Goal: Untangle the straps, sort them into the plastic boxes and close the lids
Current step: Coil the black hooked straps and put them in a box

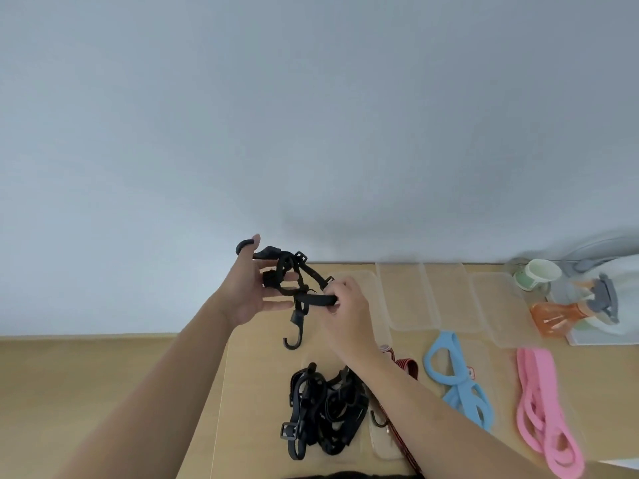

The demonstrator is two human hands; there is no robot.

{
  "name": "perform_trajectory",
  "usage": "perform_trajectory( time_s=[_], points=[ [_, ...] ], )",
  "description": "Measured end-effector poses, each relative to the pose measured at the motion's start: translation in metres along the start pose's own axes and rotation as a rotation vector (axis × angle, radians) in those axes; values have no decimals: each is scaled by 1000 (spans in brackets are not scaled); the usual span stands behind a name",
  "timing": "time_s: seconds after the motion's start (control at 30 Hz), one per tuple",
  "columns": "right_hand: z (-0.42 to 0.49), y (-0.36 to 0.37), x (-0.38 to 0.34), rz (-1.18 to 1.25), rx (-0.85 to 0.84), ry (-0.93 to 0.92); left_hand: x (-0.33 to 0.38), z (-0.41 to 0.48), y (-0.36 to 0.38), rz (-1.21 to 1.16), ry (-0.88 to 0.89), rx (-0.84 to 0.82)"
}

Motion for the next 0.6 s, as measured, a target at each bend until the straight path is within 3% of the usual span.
perform_trajectory(
  time_s=[0.13, 0.23, 0.47, 0.6],
  points=[
    [-7, -10, -4, 46, -73, -18, 8, -23, 26, -54, 150, -14],
    [-14, -12, -5, -10, -113, -100, 17, -42, 43, 61, 232, -58],
    [-20, -26, -32, -13, 266, -136, 33, -89, 77, 372, 428, -130],
    [-16, -38, -38, -3, 287, -130, 37, -110, 86, 413, 513, -131]
  ],
)
Point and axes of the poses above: each hand's wrist, its own z-axis towards the middle knuckle, its own y-axis out of the palm, x = y × z, the point moved 2 cm from there along z, towards the middle knuckle, and after that the axes turned 5 degrees about -z, right-handed, at the moved point
